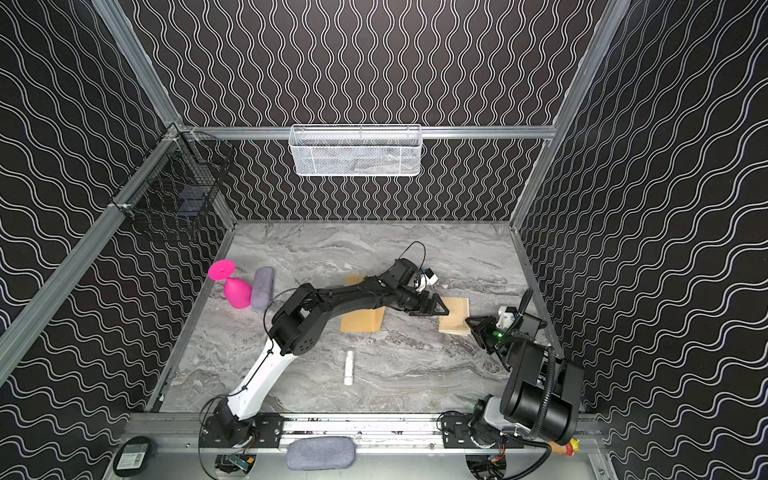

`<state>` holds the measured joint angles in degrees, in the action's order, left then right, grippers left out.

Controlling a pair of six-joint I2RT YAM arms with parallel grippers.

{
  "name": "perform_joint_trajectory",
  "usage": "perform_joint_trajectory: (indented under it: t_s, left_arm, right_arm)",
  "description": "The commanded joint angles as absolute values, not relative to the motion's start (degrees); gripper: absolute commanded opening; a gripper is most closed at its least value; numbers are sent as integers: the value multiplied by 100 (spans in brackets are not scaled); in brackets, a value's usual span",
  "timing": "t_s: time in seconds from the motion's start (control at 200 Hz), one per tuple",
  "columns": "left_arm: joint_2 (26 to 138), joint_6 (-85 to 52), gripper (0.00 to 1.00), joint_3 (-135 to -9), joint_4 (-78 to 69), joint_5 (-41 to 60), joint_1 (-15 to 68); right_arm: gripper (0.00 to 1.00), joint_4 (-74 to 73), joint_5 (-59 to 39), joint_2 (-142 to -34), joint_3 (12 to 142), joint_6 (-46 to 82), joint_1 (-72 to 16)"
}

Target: Place the letter into the envelope and seal it

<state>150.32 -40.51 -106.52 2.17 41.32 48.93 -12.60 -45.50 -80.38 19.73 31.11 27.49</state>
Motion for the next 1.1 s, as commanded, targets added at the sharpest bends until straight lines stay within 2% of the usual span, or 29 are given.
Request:
perform_joint_trajectory:
  t_s: [0.0, 0.35, 0.535, 0.746, 1.096]
  left_arm:
    - [15145, -4183, 87, -10684, 383, 4050, 4922]
    - [15118, -4223, 85, -10538, 287, 4096, 4931]
    - [14990, -4280, 86, -10444, 213, 4114, 4883]
    - [14835, -4647, 86, -10056, -225, 4221, 4666]
    - [14869, -5237, 86, -9855, -948, 4499, 4562]
  right_arm:
    - [31, -1600, -4735, -8124, 1960, 3247, 2701]
    - [24, -2232, -4805, -8537, 1961, 3550, 2523]
    - [11, -2474, -4925, -8640, 1913, 3656, 2514]
    - [4, -2632, -5091, -8354, 1840, 3762, 2523]
    - [0, -4150, -5561, -7978, 1291, 4533, 2524]
